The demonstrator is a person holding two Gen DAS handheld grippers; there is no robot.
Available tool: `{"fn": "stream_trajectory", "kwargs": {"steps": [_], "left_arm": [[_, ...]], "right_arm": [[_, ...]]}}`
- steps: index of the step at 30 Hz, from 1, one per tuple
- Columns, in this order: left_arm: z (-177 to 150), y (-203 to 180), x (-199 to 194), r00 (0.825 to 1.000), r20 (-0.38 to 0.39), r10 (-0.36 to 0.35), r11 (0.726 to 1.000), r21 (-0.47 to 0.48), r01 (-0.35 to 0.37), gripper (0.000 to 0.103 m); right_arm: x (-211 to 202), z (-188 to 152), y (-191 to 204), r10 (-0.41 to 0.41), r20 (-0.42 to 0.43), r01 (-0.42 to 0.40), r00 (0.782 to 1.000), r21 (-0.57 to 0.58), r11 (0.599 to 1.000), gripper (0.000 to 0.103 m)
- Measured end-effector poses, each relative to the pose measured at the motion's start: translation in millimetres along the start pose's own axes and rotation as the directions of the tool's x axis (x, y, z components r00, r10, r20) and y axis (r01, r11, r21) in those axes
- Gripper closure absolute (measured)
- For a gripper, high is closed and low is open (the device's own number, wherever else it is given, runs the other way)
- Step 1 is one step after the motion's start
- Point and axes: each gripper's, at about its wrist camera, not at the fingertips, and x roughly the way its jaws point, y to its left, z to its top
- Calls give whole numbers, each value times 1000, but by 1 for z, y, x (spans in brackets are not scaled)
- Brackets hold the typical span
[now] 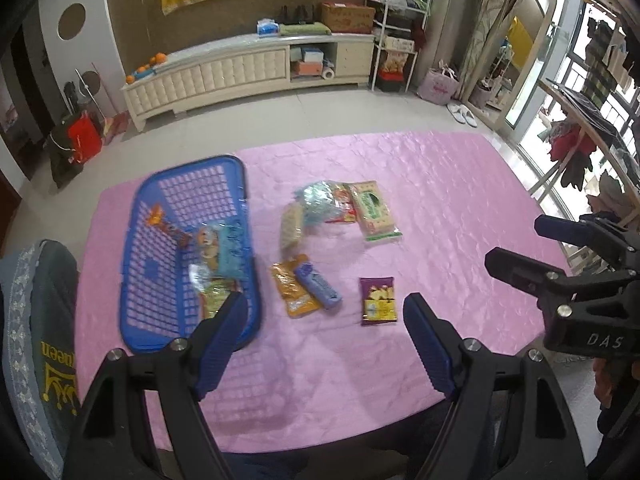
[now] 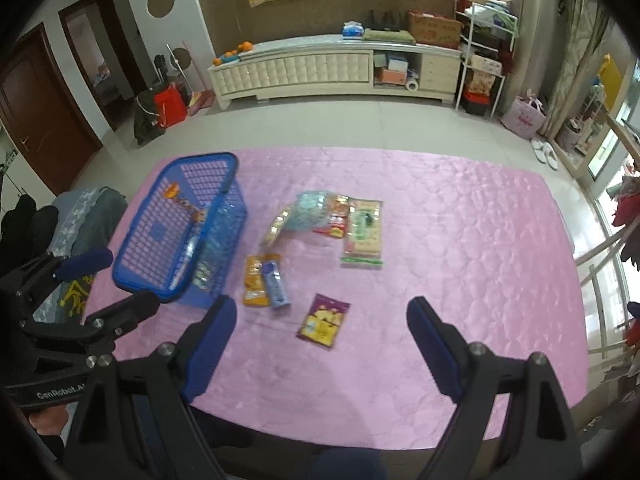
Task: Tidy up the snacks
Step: 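Withdraw both tools from the basket back over the remaining snacks, then lower the left tool onto the blue Doublemint gum bottle and close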
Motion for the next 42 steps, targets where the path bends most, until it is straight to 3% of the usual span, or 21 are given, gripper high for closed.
{"fn": "stream_trajectory", "kwargs": {"steps": [6,12,19,23,31,35,38,42], "left_arm": [[3,-20,33,999,-54,6,1000,11,-6,25],[3,-23,71,992,-129,7,999,-40,-12,25],[5,-19,123,978,-206,-12,992,-124,-14,25],[7,-21,150,970,-242,-11,992,-123,-20,25],[13,-16,198,954,-301,2,992,-116,-39,37],[15,-11,216,947,-321,21,991,-120,-63,49],[14,-7,228,940,-339,33,990,-121,-78,51],[10,2,240,932,-360,41,986,-139,-97,51]], "right_arm": [[24,-8,-32,49,-53,-47,997,53,998,13],[55,-10,-58,1,-120,12,993,106,994,13],[97,-14,-75,67,-154,-49,986,119,992,13],[123,-15,-78,77,-178,-56,981,119,991,13],[165,-16,-87,112,-206,-85,972,137,987,13],[180,-15,-88,137,-222,-108,965,141,984,15],[195,-14,-86,151,-244,-121,958,136,983,21],[206,-13,-81,183,-262,-151,947,140,979,22]]}}
